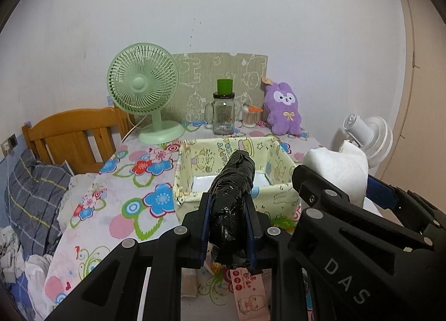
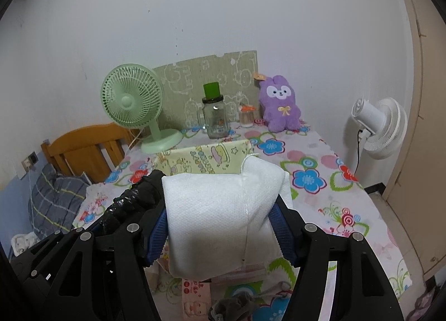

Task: Organize soft objects
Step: 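Carry the white cloth and black item over the fabric basket with both tools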

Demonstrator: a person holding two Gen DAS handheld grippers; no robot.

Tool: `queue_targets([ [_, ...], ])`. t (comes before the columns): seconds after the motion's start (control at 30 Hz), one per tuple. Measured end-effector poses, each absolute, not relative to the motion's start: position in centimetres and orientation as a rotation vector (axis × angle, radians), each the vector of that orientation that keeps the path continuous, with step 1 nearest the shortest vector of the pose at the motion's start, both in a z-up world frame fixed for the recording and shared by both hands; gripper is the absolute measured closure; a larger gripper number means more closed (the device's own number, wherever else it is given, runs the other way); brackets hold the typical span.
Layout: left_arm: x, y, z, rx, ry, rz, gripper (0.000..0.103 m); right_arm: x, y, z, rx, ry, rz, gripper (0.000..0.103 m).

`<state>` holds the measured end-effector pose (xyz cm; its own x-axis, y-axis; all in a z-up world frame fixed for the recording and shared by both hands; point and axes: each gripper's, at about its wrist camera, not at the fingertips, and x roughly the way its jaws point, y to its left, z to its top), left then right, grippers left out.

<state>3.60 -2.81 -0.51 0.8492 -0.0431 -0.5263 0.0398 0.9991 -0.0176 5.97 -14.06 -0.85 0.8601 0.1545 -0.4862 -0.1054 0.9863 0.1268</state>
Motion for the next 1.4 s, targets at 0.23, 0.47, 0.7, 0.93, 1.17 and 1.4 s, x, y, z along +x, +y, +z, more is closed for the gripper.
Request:
queue_targets([
  [0.23,4.6,-2.8,0.0,-0.006,0.551,-0.049,0.083,6.7,-14.1,-0.2,0.097,0.513,0.129,0.034],
  [0.47,6.4,-2.7,0.0,-0.003,0.565,-0.048,0.083,8.4,-14.0,-0.3,0.102,0.522,0.127,0.034],
  [0.7,8.3,-2.3,-0.3,-0.001,0.574,-0.03,0.083,10.4,-13.3,-0.5,0.087,0.523,0.129,0.034],
  [0.93,10.1,-2.1,-0.5,0.002,0.58,-0.022,0.083,12.5,-13.1,-0.7,0.087,0.534,0.128,0.034],
  [1.17,11.5,-1.9,-0.6,0.008,0.585,-0.019,0.083,14.1,-12.8,-0.7,0.078,0.529,0.139,0.034],
  [1.4,13.5,-1.6,-1.2,0.001,0.605,-0.02,0.083,16.3,-12.6,-1.2,0.076,0.545,0.136,0.034],
])
